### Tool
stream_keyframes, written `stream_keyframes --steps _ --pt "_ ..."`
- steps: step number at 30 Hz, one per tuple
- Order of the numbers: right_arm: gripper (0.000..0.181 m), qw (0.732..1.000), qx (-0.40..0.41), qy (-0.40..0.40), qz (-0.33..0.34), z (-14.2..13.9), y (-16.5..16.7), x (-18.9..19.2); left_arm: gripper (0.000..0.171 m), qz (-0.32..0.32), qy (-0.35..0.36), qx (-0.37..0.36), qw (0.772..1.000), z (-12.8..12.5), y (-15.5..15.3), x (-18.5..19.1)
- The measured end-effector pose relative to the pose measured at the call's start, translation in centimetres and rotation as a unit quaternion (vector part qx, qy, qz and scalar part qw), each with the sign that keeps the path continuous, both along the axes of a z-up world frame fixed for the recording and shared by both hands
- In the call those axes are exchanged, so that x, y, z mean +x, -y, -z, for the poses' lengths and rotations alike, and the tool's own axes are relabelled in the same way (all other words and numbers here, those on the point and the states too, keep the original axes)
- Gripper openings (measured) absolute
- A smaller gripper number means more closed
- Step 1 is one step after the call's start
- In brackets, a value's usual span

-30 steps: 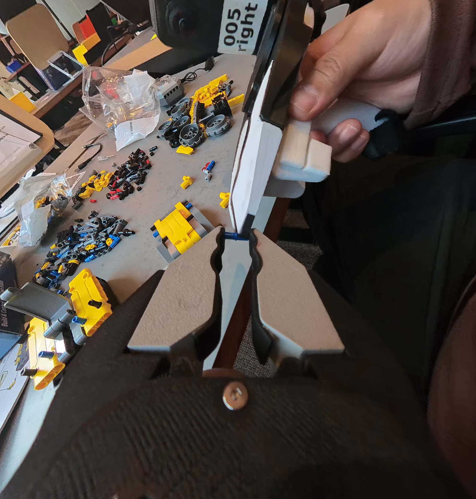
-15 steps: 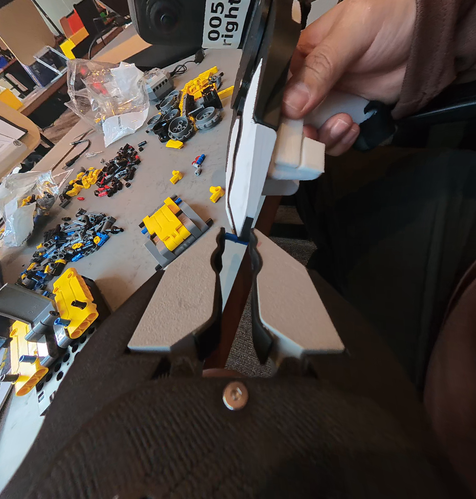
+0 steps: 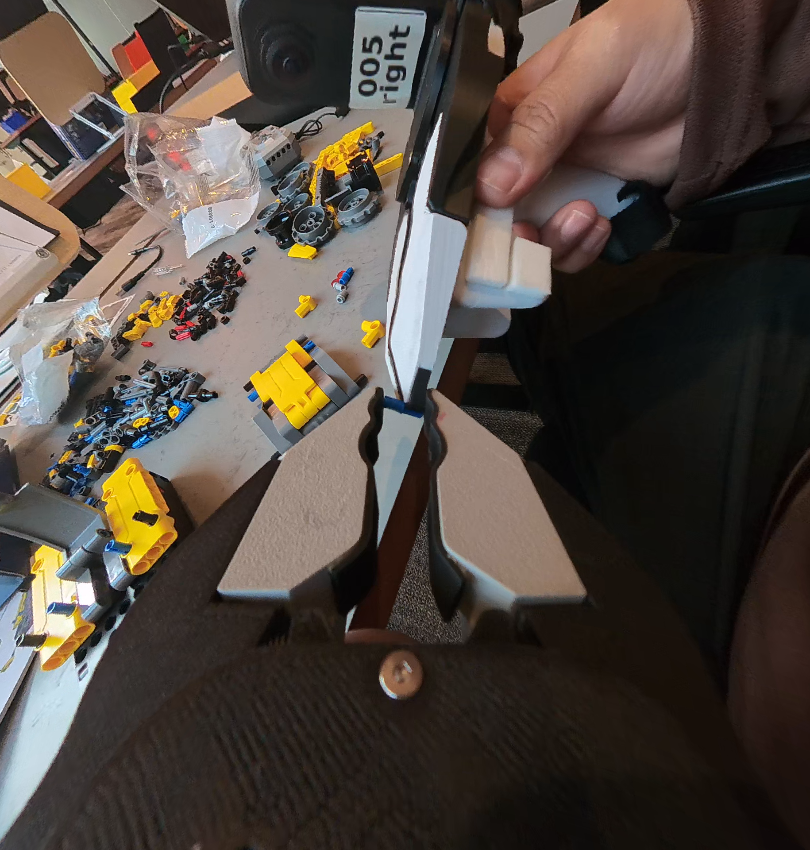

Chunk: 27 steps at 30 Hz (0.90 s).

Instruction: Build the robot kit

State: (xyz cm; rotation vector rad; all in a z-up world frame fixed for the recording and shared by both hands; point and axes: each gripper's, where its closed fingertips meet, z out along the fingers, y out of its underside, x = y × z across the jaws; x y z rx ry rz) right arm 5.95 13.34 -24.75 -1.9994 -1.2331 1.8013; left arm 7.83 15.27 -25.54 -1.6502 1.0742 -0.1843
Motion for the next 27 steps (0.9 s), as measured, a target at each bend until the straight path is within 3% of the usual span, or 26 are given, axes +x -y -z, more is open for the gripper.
stream_keyframes --steps 27 --pt "0.005 1.0 -0.011 -0.002 -0.009 0.03 0.32 0.19 0.013 0.011 -0.014 0.015 1.0 0.1 0.38 0.54"
